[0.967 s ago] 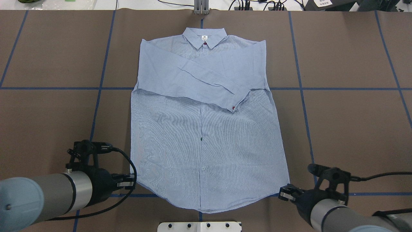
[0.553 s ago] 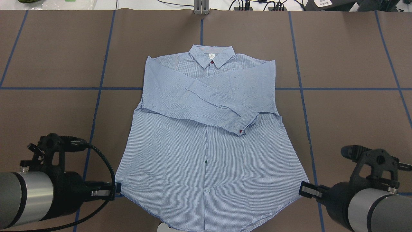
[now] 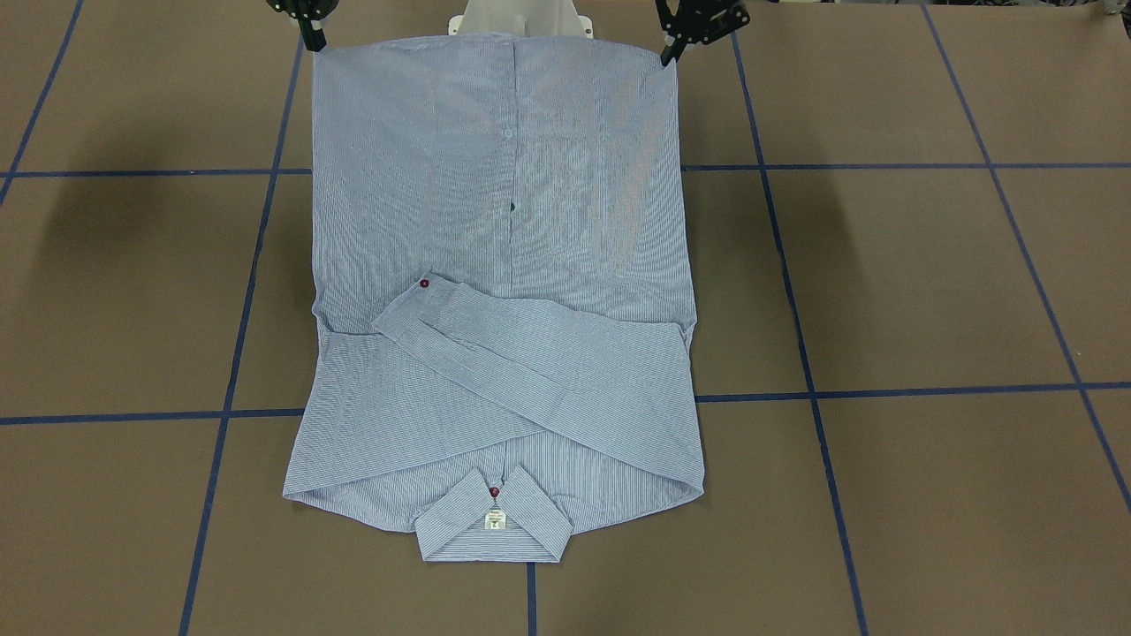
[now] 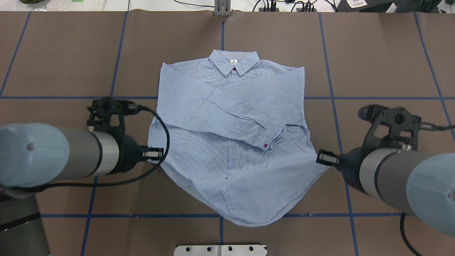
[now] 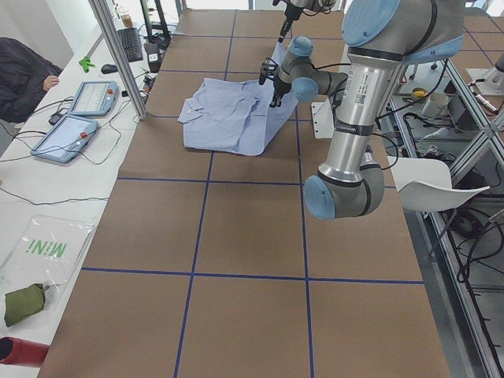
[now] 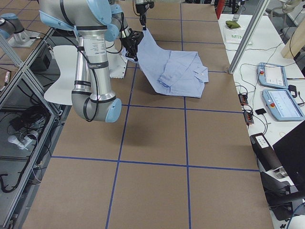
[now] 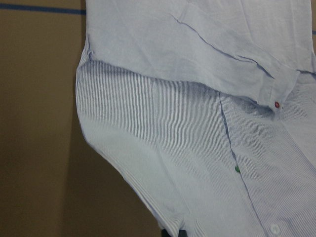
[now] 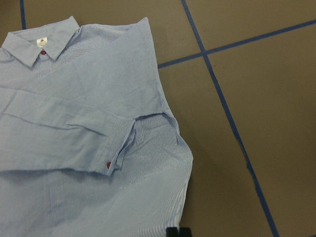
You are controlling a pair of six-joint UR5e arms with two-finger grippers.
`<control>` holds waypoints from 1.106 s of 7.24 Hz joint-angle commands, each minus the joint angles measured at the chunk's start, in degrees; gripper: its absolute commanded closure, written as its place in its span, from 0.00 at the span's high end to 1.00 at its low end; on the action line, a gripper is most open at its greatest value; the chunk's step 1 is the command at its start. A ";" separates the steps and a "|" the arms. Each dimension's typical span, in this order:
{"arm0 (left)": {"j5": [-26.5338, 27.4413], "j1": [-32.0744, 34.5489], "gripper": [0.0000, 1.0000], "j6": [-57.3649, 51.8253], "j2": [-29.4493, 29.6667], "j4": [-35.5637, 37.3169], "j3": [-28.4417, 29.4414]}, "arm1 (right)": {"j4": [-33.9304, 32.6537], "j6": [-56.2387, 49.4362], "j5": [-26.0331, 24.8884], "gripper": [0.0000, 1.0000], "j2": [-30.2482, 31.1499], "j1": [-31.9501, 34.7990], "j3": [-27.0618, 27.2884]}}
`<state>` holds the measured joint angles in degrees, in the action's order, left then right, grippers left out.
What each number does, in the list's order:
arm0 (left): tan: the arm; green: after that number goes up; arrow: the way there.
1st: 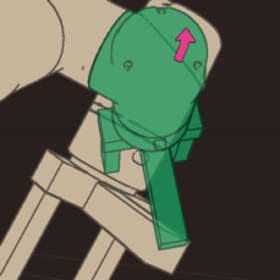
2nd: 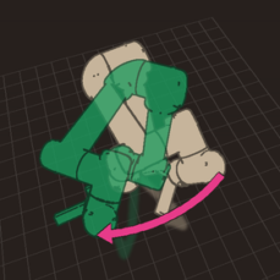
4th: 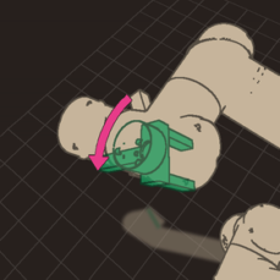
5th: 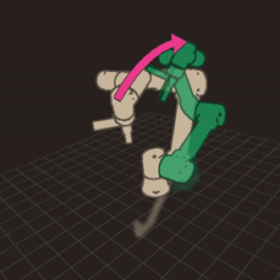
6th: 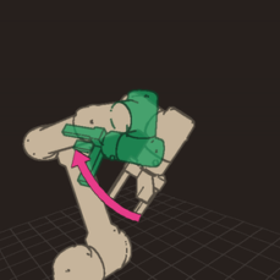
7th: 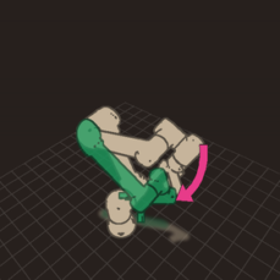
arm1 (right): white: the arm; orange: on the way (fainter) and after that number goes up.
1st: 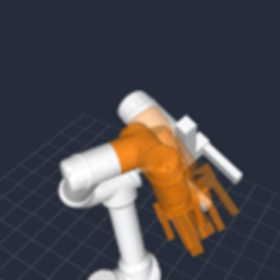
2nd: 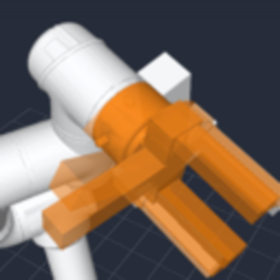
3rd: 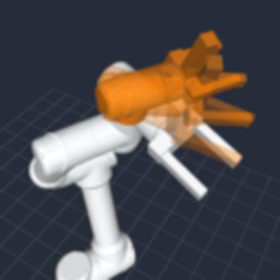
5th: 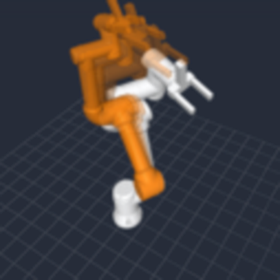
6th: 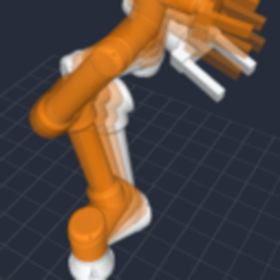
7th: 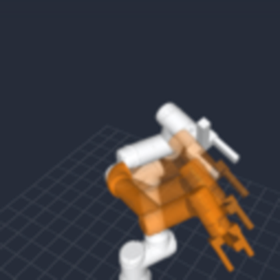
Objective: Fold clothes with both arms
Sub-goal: 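Lift the hem with both grippers and fold it toward the collar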
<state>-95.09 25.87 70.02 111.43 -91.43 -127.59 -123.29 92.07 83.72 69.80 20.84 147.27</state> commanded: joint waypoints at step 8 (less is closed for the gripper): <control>0.08 16.40 0.00 -13.50 15.21 -16.00 32.78 | 22.47 -17.09 4.52 0.00 -11.59 21.97 -40.00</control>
<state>-95.17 41.96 57.88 125.94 -100.78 -102.19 -102.09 76.50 88.24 60.45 42.43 111.38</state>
